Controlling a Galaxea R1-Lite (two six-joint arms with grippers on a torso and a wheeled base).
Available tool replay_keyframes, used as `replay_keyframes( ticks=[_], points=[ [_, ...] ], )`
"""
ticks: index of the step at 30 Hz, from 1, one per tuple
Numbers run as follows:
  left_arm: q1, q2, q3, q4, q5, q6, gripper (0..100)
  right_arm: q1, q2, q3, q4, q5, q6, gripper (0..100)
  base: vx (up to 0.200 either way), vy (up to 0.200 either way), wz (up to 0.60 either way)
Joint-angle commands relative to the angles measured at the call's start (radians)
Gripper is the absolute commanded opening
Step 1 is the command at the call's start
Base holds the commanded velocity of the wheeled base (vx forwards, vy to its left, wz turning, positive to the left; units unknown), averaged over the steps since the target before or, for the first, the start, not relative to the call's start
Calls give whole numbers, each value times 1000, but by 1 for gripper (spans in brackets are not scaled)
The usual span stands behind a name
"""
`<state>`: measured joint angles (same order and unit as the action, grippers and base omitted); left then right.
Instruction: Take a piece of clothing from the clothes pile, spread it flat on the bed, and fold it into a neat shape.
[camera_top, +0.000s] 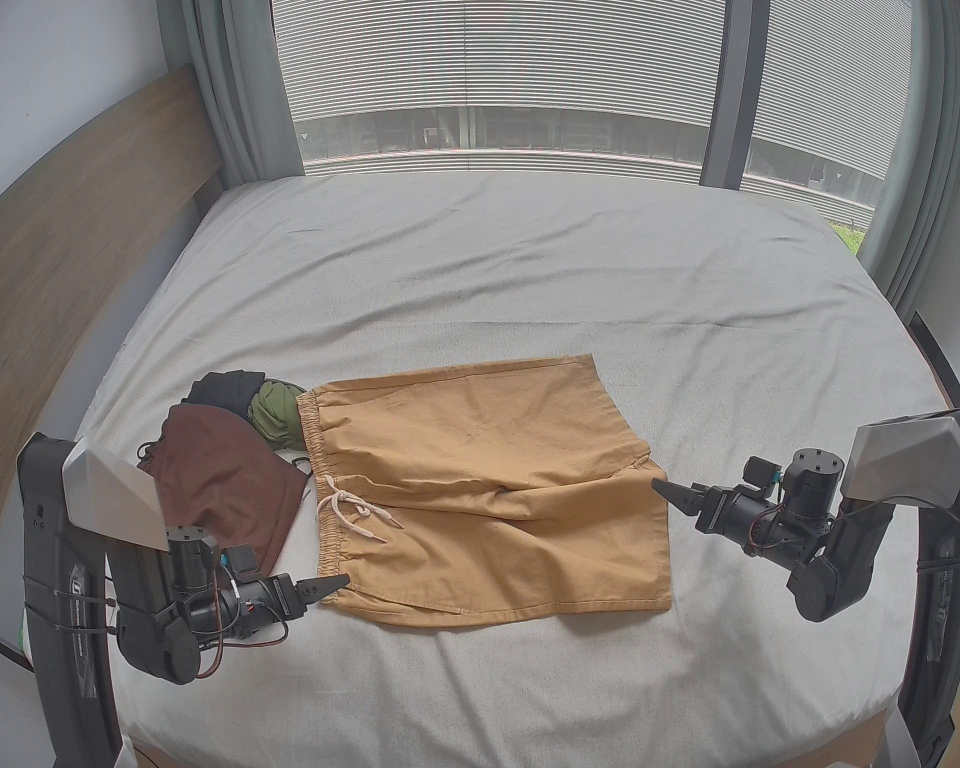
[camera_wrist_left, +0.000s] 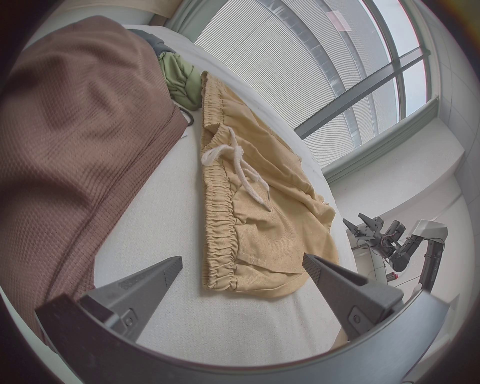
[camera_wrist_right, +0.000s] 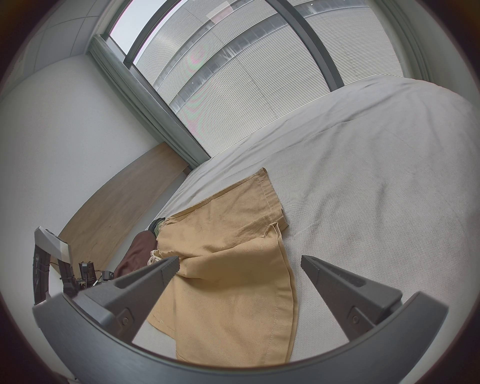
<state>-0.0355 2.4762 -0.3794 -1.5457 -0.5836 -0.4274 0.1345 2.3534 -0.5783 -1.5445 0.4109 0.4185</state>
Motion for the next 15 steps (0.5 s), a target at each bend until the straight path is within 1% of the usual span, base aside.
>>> replay_keyframes(
  ticks=[1,15],
  points=[
    [-3,29,-15,1,-1,-1,100,-1,0,-3,0,0,0,100,0,0,0],
    [-26,52,-64,1,1,-4,100,-1,-2,-6,0,0,0,100,0,0,0]
  ],
)
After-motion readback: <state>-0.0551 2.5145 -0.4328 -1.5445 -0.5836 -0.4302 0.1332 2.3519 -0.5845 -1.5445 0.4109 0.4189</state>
